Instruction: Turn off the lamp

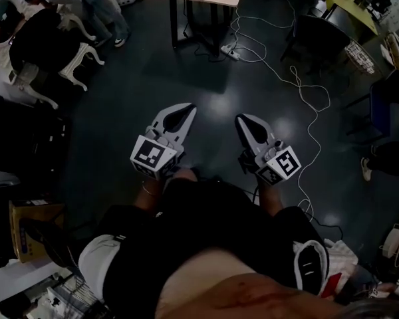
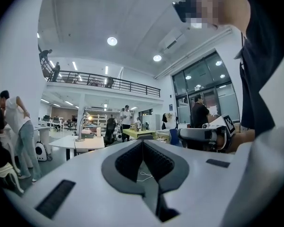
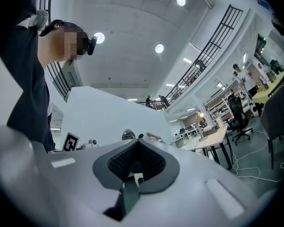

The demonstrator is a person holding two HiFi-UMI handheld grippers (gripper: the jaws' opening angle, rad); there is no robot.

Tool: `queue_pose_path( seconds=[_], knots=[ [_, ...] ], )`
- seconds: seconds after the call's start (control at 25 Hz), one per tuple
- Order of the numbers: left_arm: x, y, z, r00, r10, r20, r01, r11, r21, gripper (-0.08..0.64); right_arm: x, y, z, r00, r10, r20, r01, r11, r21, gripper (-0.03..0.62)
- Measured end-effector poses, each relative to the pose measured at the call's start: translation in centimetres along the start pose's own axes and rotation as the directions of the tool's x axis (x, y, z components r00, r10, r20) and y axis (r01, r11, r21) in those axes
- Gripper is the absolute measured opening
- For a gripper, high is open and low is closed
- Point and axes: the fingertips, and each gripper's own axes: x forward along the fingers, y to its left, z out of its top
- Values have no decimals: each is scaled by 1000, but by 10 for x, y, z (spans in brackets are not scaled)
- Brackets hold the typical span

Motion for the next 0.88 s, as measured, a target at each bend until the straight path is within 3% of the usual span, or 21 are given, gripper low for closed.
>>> queue_pose_path(
  seconds=[0.44,0.72,0.88],
  knots=[
    [8,-22,-7,999,-34,-7,34,999,-6,8,-21,2,2,1000,-13,7,13,1000,11,0],
    [16,-46,7,996,-90,12,89,994,57,8,-35,-4,11,999,-27,25,27,1000,-8,0],
    [12,-49,4,997,-82,18,80,995,61,8,-32,-2,7,1000,3,25,-2,1000,-23,0]
  ],
)
